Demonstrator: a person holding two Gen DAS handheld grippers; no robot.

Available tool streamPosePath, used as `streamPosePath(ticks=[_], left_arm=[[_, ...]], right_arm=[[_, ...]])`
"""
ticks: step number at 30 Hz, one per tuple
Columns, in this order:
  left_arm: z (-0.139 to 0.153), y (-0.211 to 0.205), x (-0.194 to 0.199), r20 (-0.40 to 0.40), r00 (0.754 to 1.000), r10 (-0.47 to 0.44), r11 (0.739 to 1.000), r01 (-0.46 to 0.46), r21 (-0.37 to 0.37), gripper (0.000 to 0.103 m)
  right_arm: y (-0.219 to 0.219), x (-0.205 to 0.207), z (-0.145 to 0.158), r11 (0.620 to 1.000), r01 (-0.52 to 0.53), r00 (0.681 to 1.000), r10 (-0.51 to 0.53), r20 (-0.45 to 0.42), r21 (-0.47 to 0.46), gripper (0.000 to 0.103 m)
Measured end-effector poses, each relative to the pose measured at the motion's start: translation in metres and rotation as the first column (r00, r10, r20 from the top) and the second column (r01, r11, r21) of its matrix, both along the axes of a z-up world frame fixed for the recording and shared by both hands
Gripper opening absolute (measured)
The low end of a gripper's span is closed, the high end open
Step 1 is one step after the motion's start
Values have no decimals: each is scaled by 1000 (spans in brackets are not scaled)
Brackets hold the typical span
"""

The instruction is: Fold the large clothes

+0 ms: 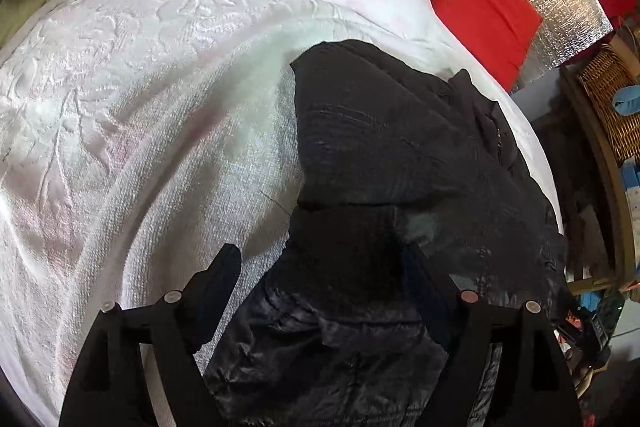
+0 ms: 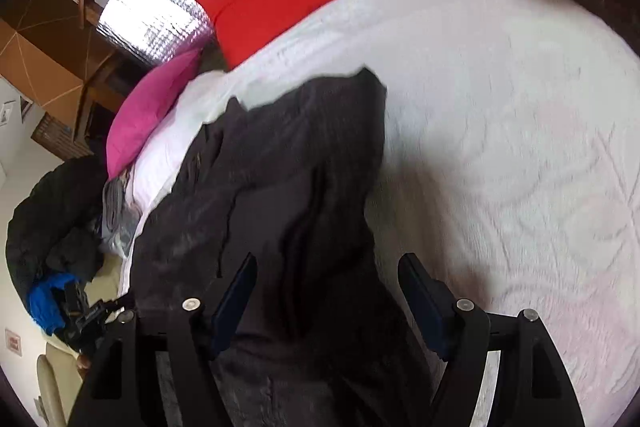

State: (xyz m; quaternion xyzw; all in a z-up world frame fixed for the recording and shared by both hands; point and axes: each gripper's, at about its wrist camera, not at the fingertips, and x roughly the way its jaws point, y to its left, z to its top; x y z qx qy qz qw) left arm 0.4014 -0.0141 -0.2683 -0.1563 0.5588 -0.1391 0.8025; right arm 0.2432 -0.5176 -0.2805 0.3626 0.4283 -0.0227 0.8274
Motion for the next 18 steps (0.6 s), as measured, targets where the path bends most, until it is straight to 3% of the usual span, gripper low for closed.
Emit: streamPosePath(ticks=[2, 5, 7, 9, 10, 13, 15, 17, 18], left_arm=[[-1, 0, -3, -5, 1000, -12, 1000, 12, -3, 82], [1, -8, -8, 25, 999, -30, 999, 29, 23, 80], [7, -13, -13, 62, 997, -46, 998, 43, 50, 68], [15, -16, -17, 113, 992, -47, 995, 36, 93, 57], [16, -15, -17, 121, 992, -46, 995, 35, 93, 56], [16, -10, -12, 113, 993, -33, 996, 23, 84, 56], [11, -6, -9, 85, 996, -27, 996, 20, 86, 66], [6, -7, -6, 50, 999, -23, 996, 18, 85, 79], [3, -8, -5, 36, 999, -22, 997, 19, 78, 80]], right_arm=[[5, 1, -7, 1000, -4, 1000, 4, -10, 24, 67], [13, -1, -4, 1000, 7, 1000, -7, -15, -15, 55], [21, -4, 10, 998, 6, 1000, -5, 13, -67, 44], [28, -8, 23, 992, 1, 999, 5, 45, -126, 42], [32, -10, 29, 989, 8, 998, 2, 63, -148, 41], [36, -6, 24, 982, 6, 1000, -2, 21, -187, 42], [35, 0, 9, 983, -4, 999, -3, -36, -182, 49], [31, 1, 6, 988, 7, 999, -15, -48, -151, 52], [30, 1, 8, 990, 11, 999, -18, -45, -139, 54]])
